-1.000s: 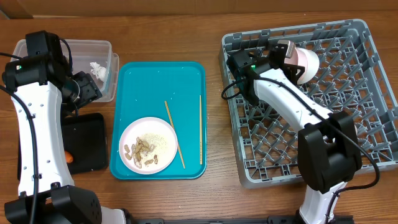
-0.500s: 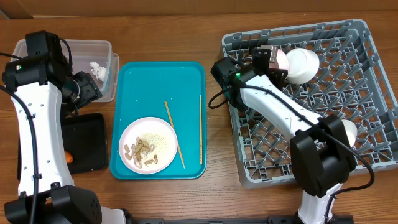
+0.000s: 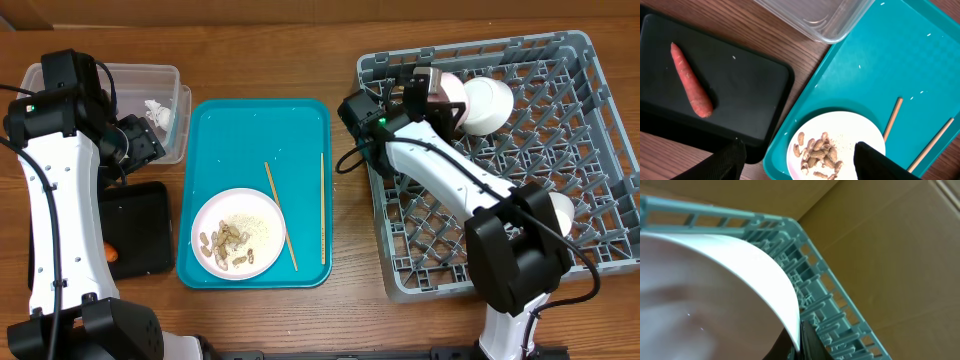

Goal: Sort waste into correct bins and load items into the dishwasher
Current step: 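Set the pink bowl upright in the rack with the right gripper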

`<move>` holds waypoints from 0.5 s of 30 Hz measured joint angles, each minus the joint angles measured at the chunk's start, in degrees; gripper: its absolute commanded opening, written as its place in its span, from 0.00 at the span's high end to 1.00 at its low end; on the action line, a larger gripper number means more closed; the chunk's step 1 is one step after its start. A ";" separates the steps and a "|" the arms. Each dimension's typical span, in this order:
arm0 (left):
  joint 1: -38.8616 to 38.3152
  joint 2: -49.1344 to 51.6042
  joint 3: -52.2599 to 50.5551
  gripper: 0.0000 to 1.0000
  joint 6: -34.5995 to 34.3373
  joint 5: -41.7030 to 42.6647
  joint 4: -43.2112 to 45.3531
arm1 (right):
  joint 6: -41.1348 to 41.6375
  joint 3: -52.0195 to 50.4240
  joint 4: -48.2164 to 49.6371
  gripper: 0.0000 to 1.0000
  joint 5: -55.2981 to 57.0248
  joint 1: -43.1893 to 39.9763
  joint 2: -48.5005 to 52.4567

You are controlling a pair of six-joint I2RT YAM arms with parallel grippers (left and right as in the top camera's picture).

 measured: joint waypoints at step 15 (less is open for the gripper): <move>0.00 0.00 0.00 0.27 0.00 0.00 0.17 | -6.25 -1.27 4.35 0.96 -6.16 -0.52 0.11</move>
